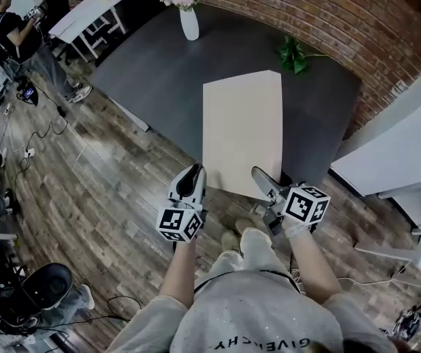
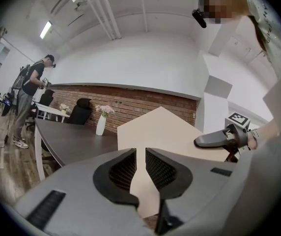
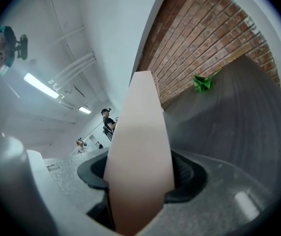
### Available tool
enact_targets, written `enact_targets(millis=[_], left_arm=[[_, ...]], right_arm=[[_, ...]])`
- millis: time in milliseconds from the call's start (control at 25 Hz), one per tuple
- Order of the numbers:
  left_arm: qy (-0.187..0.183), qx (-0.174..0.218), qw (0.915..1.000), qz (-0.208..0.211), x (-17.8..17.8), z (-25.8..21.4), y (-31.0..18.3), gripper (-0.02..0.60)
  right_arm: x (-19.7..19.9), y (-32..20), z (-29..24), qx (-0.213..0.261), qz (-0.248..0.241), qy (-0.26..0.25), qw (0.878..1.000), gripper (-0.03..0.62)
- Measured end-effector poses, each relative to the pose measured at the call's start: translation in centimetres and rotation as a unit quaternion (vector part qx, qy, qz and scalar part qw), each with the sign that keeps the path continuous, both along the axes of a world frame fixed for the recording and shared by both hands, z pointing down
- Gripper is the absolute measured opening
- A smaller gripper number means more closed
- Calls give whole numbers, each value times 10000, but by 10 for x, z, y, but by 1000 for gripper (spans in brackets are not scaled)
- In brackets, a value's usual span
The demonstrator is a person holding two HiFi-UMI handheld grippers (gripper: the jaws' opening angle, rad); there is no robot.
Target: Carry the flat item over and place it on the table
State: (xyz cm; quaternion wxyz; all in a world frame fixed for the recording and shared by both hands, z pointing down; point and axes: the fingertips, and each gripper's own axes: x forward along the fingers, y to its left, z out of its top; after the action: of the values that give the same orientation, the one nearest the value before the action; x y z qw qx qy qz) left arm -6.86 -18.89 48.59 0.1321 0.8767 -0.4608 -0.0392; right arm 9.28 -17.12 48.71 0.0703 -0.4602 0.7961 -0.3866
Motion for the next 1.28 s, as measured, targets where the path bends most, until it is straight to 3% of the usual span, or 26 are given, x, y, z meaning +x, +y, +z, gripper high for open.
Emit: enact_targets(millis=[400,800,1280], left_arm=[[-34,-124,9994,-330,-1,2,-46,54],[-86,-217,9991,-367,18,9,-77,54],[-109,-397,9990,-163,48,29,-95,54]], right_arm=[[-3,-64,27,-897,-245,-1008,9906,270],[3,-121,53,-1546,-97,-1676,9736,274],[9,-176,72,-1793,-83,-1952,9642,278]])
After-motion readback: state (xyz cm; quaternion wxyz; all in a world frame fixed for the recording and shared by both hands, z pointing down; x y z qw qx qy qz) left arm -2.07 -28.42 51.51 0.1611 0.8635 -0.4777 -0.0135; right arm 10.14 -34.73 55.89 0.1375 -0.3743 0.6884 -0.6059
